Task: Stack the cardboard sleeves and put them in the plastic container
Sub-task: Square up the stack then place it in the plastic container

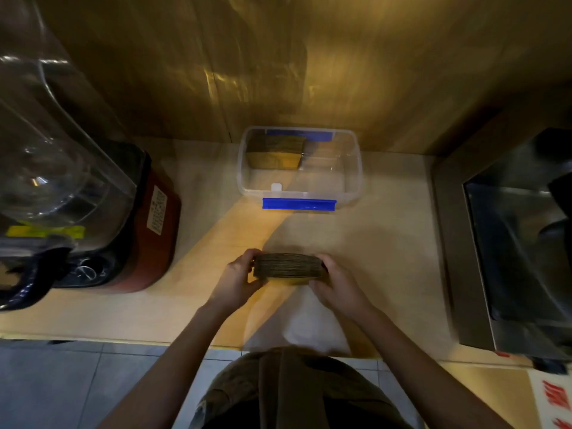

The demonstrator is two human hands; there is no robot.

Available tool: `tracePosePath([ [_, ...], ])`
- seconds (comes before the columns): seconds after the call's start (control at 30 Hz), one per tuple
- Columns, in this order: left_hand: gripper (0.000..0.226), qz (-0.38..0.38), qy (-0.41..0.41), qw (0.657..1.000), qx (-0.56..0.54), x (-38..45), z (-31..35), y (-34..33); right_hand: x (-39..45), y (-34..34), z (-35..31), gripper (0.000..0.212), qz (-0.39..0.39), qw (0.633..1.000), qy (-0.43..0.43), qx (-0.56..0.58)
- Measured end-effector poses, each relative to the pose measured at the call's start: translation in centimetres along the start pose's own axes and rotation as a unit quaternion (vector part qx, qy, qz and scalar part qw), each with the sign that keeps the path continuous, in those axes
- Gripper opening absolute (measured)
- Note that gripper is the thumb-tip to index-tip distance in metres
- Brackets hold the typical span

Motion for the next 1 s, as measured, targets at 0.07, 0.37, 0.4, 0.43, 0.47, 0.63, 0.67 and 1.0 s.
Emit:
tracePosePath([
  [0.07, 0.048, -0.017, -0.006, 1.0, 0.015, 0.8, 0.5, 1.0, 0.8, 0.9, -0.9, 0.045, -0.012, 1.0, 0.02, -0.018],
  [0.37, 0.05, 0.014, -0.032, 0.999, 0.03, 7.0, 5.9, 9.5, 7.1, 6.7, -7.8, 0.048, -0.012, 0.996, 0.085, -0.025],
  [0.4, 0.05, 0.014, -0.034, 0.999, 0.03, 7.7, 6.4, 10.3, 7.8, 7.2, -8.6, 0.048, -0.013, 0.996, 0.087, -0.015],
  [0.43, 0.05, 0.014, -0.034, 0.999, 0.03, 8.5, 6.8, 11.1, 8.5, 7.6, -9.1, 0.047, -0.012, 0.996, 0.087, -0.005],
  [0.47, 0.051, 0.017, -0.035, 0.999, 0.034, 9.3, 7.1, 11.7, 9.3, 8.0, -9.5, 0.047, -0.005, 0.996, 0.086, 0.007],
  [0.63, 0.053, 0.017, -0.041, 0.995, 0.087, 13.2, 7.5, 12.9, 12.7, 8.9, -10.7, 0.044, 0.022, 0.995, 0.098, 0.014],
  [0.67, 0.053, 0.015, -0.042, 0.994, 0.101, 13.9, 7.3, 12.8, 13.3, 8.8, -10.7, 0.044, 0.026, 0.995, 0.094, 0.012],
  [1.0, 0.064, 0.04, -0.017, 0.952, 0.303, 18.6, 4.6, 11.2, 18.6, 6.6, -8.0, 0.047, 0.062, 0.995, 0.038, -0.063],
])
Point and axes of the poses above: each hand's wrist, its own x-axis towards the middle knuckle, its own y-axis out of the back of the hand, z = x × y, the point moved 9 cm from there along x, towards the middle knuckle, and after that the axes turned 2 degrees about z, right-handed, at the moved point
